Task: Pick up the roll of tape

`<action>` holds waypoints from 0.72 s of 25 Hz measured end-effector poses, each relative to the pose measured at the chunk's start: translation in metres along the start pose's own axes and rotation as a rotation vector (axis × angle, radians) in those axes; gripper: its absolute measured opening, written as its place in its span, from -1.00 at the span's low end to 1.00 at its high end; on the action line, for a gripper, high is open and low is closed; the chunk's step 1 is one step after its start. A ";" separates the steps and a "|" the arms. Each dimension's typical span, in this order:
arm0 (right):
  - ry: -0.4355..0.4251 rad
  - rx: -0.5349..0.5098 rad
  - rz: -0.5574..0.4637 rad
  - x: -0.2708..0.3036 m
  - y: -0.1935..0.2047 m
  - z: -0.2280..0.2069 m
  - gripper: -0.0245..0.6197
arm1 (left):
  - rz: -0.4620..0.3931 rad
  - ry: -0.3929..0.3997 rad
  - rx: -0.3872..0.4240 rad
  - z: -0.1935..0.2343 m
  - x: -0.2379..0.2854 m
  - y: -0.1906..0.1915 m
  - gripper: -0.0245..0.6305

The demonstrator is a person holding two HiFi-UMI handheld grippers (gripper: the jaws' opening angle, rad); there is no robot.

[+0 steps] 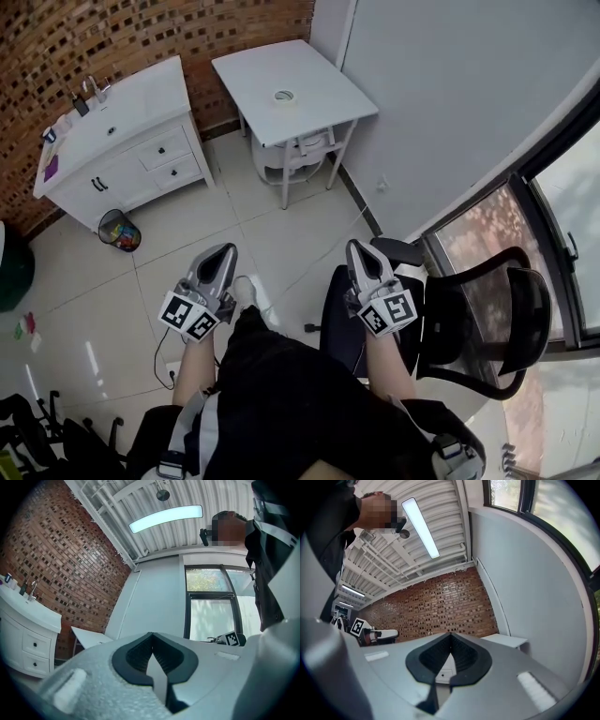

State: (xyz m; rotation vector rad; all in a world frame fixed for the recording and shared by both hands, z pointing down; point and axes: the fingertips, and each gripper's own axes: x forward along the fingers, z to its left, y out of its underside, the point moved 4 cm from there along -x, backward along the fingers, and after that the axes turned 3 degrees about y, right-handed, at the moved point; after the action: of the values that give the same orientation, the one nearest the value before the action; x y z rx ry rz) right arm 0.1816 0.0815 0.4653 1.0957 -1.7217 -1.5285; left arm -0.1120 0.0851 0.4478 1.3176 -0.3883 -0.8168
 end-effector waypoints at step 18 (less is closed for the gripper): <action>0.102 -0.042 -0.027 0.198 0.005 -0.037 -0.91 | -0.003 0.125 0.019 0.203 0.122 -0.028 -0.92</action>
State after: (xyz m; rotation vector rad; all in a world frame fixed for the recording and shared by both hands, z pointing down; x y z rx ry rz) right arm 0.1147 -0.1083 0.4576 1.1594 -1.6055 -1.4927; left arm -0.1755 -0.1449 0.4464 1.3796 -0.2961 -0.7302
